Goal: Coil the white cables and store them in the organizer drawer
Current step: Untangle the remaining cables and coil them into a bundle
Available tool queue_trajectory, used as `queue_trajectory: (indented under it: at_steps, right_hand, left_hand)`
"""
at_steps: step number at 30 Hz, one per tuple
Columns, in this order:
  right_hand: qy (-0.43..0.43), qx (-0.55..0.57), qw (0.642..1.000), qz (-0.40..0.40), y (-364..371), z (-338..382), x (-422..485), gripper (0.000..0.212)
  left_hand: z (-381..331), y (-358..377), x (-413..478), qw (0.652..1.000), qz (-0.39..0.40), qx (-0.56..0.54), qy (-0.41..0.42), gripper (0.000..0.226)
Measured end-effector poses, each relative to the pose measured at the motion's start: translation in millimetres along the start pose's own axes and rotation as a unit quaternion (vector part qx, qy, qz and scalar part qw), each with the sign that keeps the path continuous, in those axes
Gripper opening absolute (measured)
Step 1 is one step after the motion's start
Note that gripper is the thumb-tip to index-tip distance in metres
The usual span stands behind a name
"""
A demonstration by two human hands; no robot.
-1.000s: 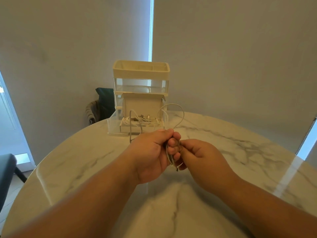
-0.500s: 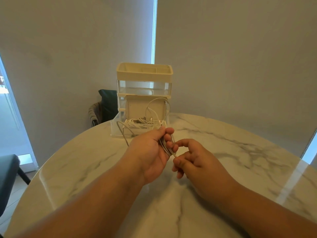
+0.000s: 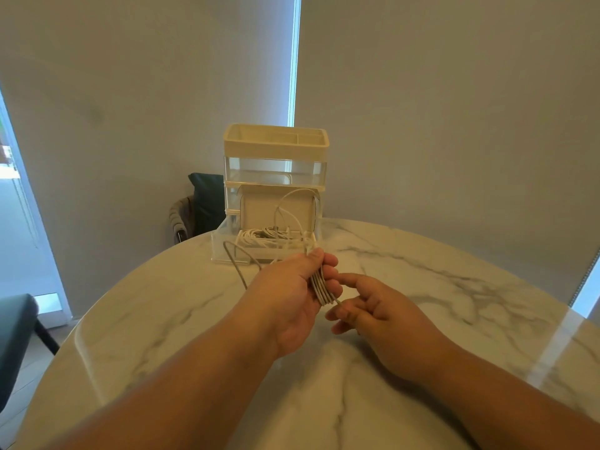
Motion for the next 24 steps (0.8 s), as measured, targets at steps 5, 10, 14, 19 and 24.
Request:
queue_trajectory:
  at_steps: [5,10,14,19,24]
  right_hand:
    - [-0.025,0.051,0.998,-0.014,-0.5,4.7,-6.8,0.095]
    - [-0.084,0.139,0.983,-0.08,-8.8,16.1,-9.2,0.045]
    - [-0.099,0.162,0.98,-0.063,-6.8,20.1,-8.0,0.031]
    - [-0.11,0.173,0.977,-0.057,-10.3,22.2,-8.0,0.026]
    - [-0.102,0.169,0.979,-0.055,-12.3,15.3,-8.8,0.029]
  left_hand:
    - [5.9,-1.0,2.7,0.984,0.02,0.179,0.02,0.03]
    - [15.6,13.2,-1.8,0.98,0.083,0.183,0.015,0.031]
    - [18.3,14.6,-3.2,0.978,0.089,0.189,0.008,0.031]
    - [12.3,17.9,-5.9,0.97,0.147,0.193,0.008,0.032]
    - [8.6,23.8,-12.3,0.97,0.163,0.181,0.009,0.023]
Point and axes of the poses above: each hand's wrist, its own x-axis towards the middle knuckle, its own y-axis out of the palm, z = x × y, the point moved 5 cm from there along x, towards the middle knuckle, and after that the axes turned 4 degrees about z, right-handed, at the moved point
